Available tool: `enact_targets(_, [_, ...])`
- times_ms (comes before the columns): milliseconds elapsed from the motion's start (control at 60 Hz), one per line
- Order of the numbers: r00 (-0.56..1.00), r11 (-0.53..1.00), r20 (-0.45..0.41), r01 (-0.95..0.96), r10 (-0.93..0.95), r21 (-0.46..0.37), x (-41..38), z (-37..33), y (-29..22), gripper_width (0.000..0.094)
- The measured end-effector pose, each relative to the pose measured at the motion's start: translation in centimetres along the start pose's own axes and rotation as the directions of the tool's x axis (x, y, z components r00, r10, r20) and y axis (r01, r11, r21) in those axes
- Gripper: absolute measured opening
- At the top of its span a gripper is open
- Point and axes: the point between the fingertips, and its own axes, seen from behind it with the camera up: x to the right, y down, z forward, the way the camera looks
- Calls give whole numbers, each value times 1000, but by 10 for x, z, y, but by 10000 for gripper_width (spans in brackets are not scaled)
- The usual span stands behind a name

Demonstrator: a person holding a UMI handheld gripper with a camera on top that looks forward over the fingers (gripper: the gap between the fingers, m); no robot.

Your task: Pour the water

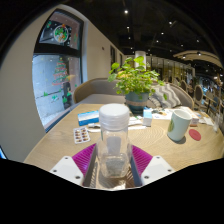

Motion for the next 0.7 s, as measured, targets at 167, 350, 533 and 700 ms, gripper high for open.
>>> enact_targets(167, [1000, 1000, -25, 7, -7, 29, 3, 1, -5, 461])
enact_targets(350, [999, 1000, -28, 17, -17, 8, 4, -2, -12, 405])
enact_targets(533, [996, 995, 15, -84, 83, 61, 6, -17, -67, 406])
enact_targets(700, [878, 885, 189, -460, 440, 74, 18, -25, -148, 405])
